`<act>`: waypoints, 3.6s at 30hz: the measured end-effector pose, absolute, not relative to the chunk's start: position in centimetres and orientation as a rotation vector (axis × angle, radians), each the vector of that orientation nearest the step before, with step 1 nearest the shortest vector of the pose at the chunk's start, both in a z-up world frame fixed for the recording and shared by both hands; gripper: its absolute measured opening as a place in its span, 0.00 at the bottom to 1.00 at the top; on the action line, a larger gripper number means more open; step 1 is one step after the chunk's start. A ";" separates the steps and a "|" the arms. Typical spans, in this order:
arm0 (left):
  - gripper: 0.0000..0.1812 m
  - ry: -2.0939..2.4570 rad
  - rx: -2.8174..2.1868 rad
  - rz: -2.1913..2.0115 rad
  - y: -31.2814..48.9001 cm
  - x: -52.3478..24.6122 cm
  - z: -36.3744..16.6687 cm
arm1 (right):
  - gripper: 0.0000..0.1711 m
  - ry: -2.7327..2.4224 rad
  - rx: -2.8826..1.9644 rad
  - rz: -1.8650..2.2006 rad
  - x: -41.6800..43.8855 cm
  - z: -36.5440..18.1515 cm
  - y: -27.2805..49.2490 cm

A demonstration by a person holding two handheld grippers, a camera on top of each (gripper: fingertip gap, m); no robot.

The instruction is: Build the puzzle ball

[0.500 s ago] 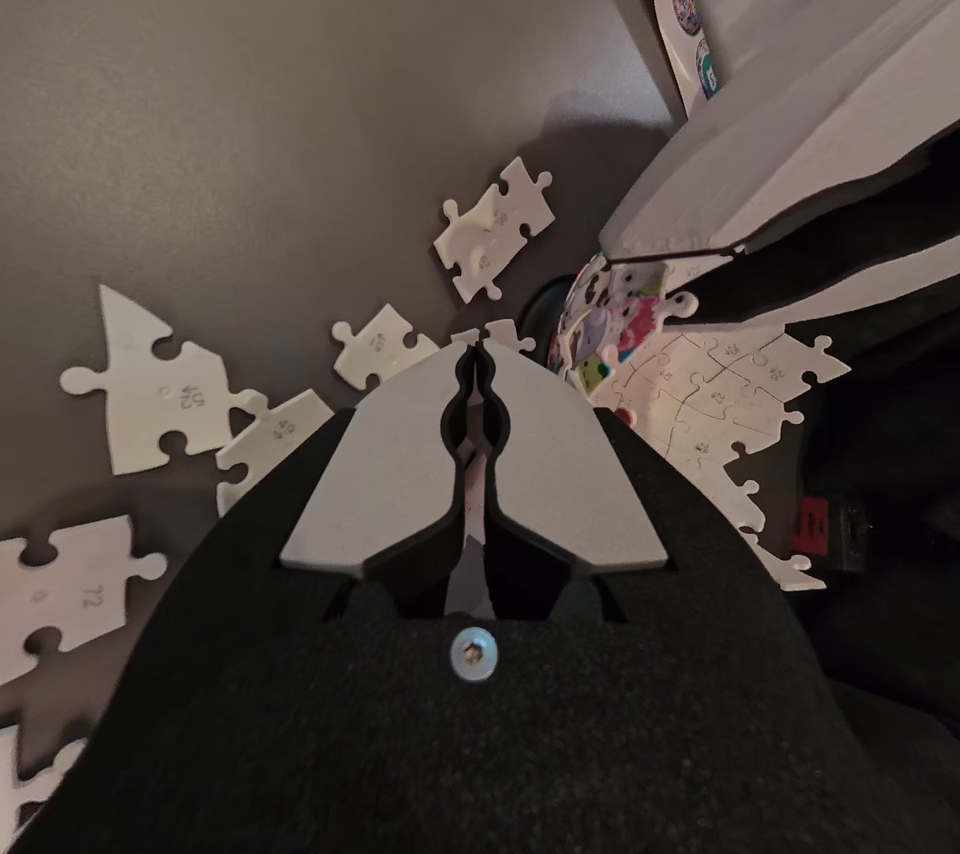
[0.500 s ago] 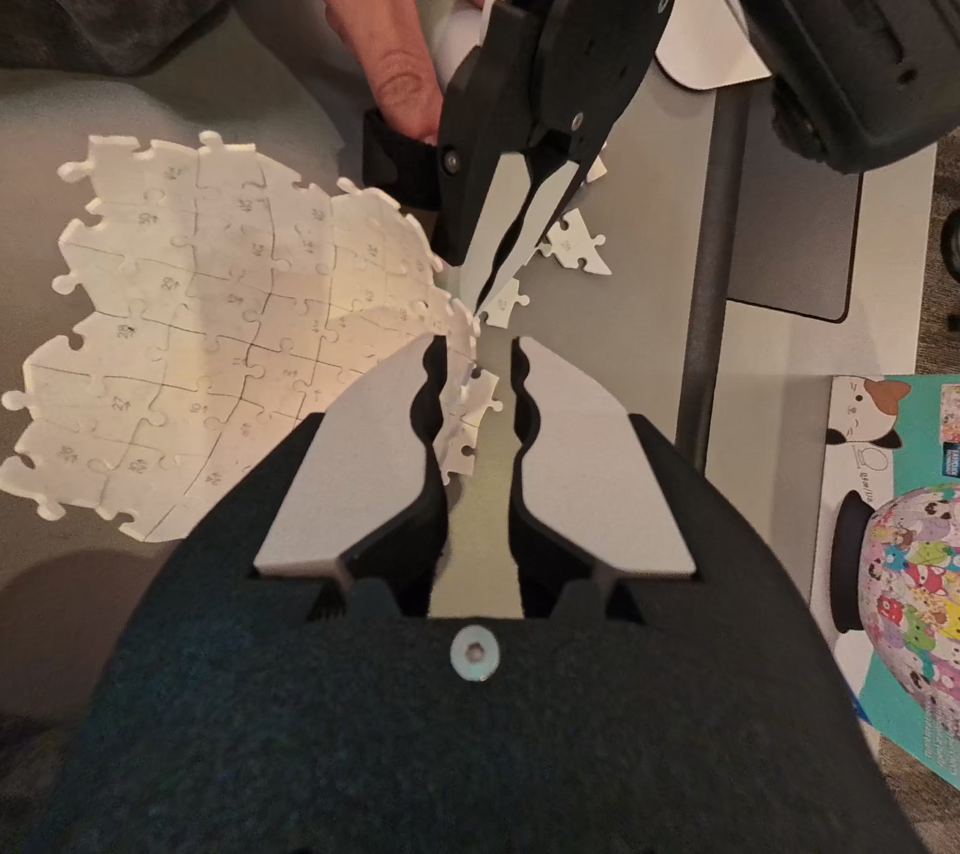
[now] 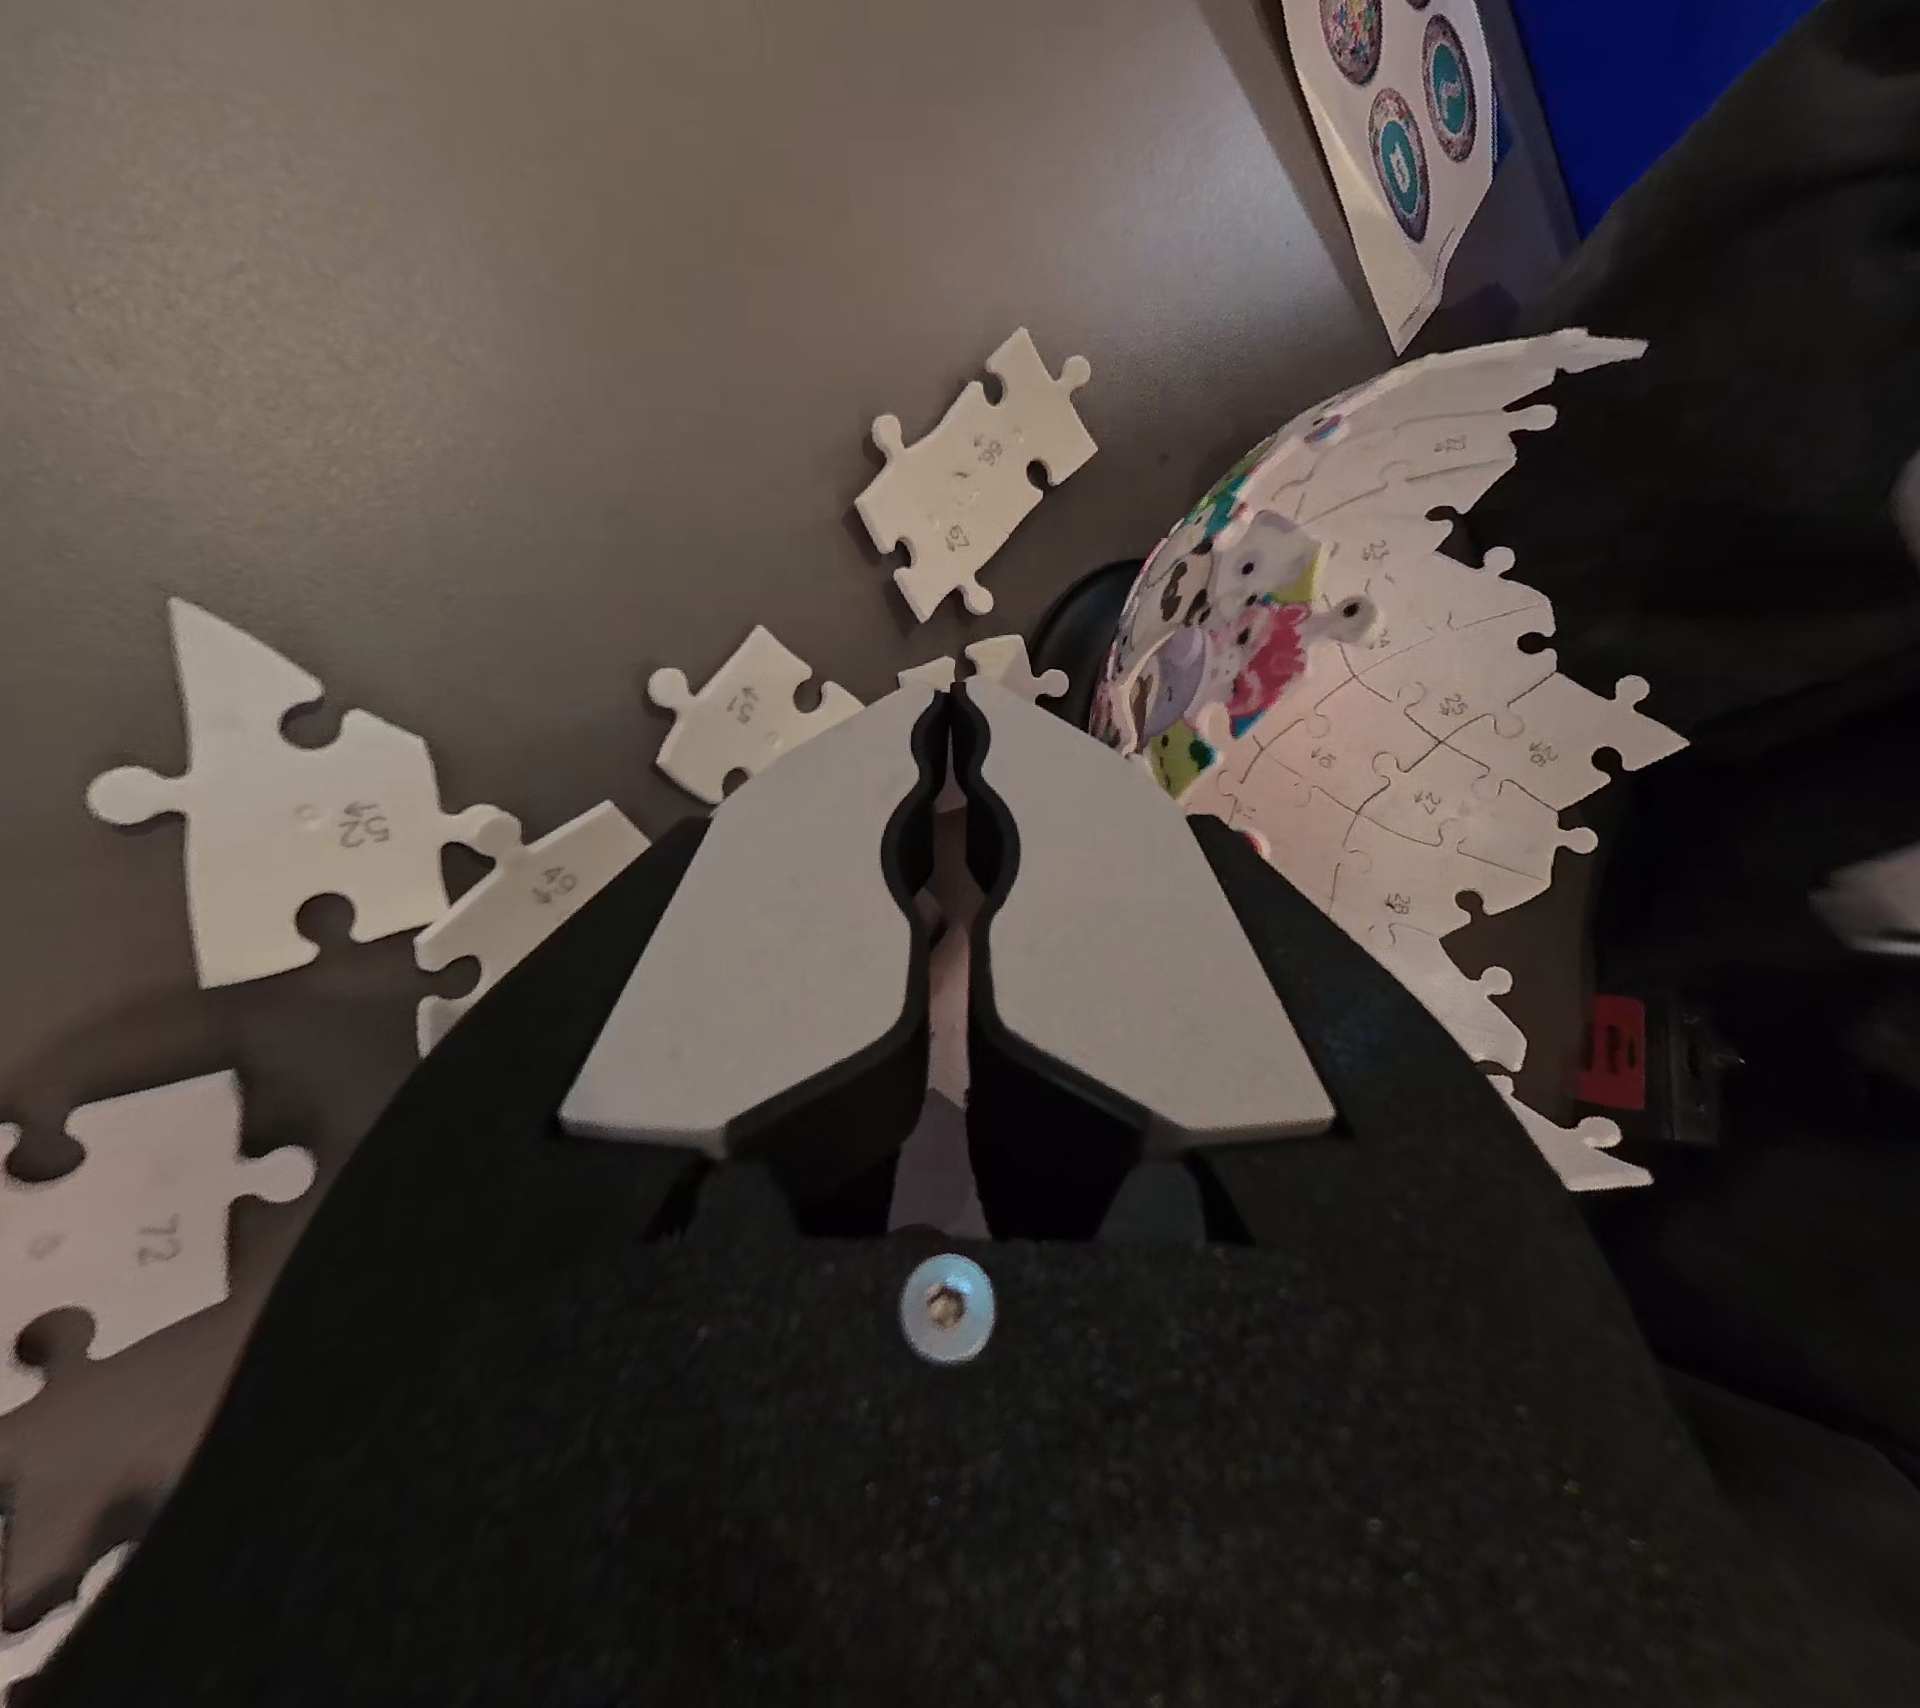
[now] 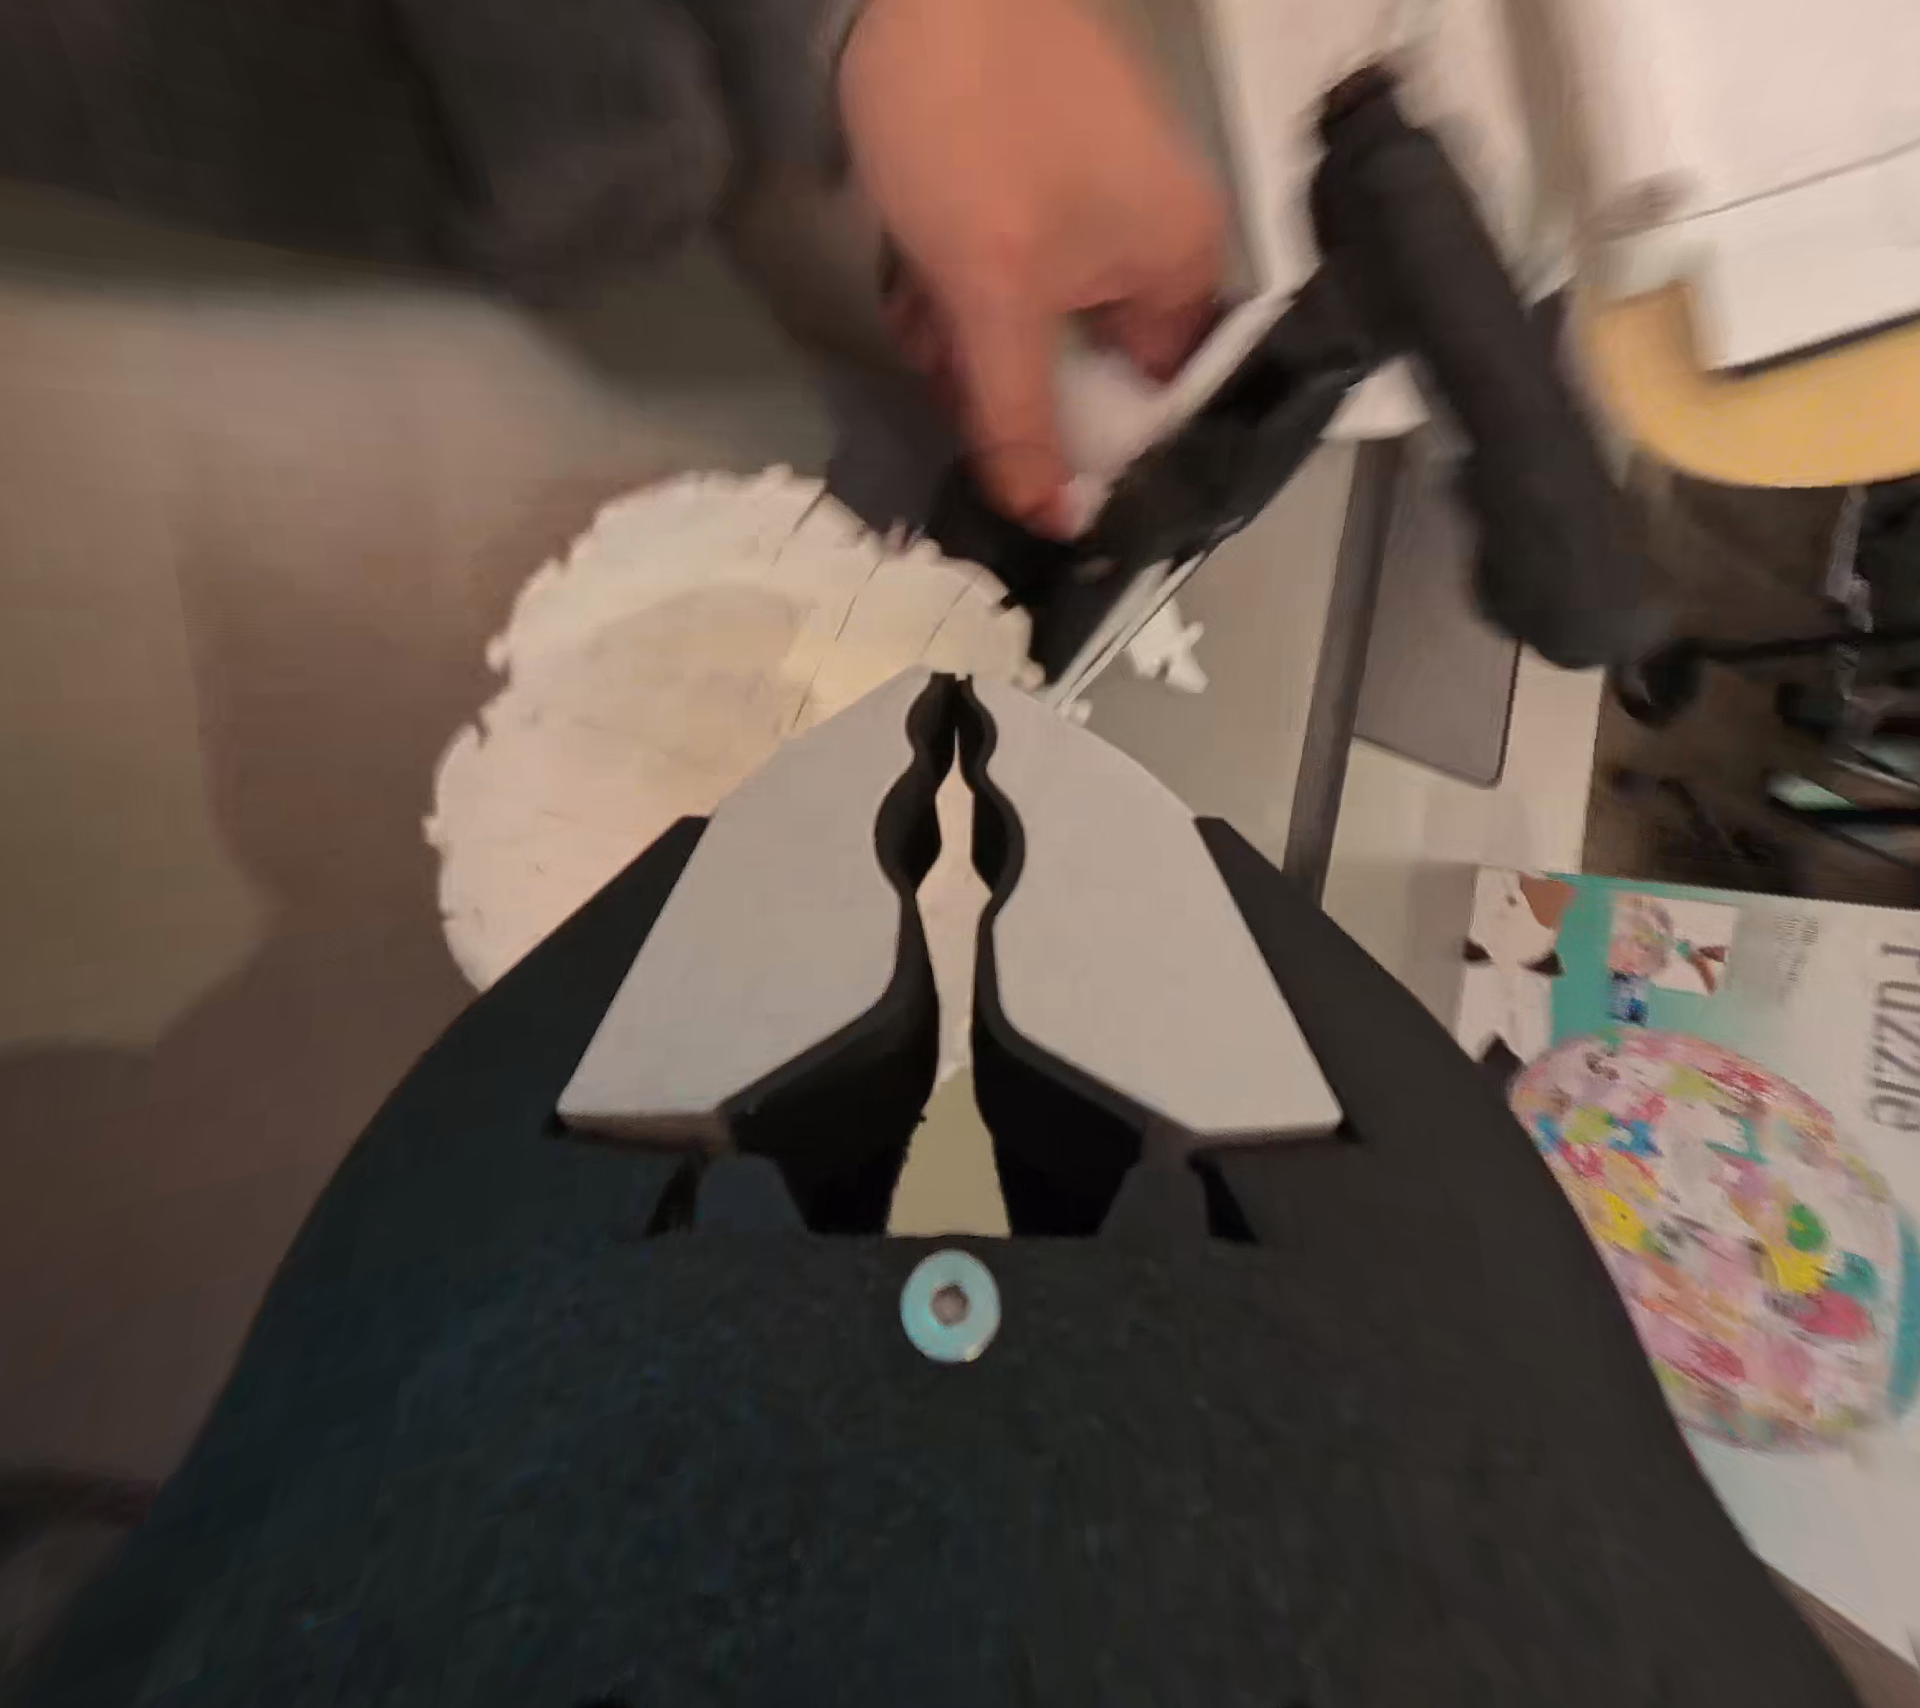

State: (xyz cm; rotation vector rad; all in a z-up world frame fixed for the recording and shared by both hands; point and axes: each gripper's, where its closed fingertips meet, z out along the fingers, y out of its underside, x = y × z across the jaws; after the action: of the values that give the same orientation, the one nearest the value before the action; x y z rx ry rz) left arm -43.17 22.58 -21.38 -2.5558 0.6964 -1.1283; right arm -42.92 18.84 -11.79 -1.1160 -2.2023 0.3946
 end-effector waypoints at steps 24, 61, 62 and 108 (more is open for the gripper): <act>0.00 0.710 -2.519 -1.223 22.4 -42.8 -21.3 | 0.00 -2.319 -1.128 -0.114 -43.8 -18.3 21.6; 0.00 0.750 -2.476 -1.245 21.5 -44.1 -20.4 | 0.00 -2.298 -1.137 -0.088 -43.9 -18.0 21.3; 0.00 0.753 -2.467 -1.258 21.5 -44.0 -20.3 | 0.00 -2.291 -1.136 -0.091 -43.9 -17.9 21.4; 0.00 0.828 -2.376 -1.186 22.7 -42.9 -20.8 | 0.00 -2.536 -1.051 0.071 -43.5 -18.7 22.6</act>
State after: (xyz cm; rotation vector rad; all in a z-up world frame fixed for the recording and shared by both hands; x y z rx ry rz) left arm -42.91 22.69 -20.78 -2.3758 0.8284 -1.1856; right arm -43.46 22.57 -18.73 -1.0505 -2.5356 0.0706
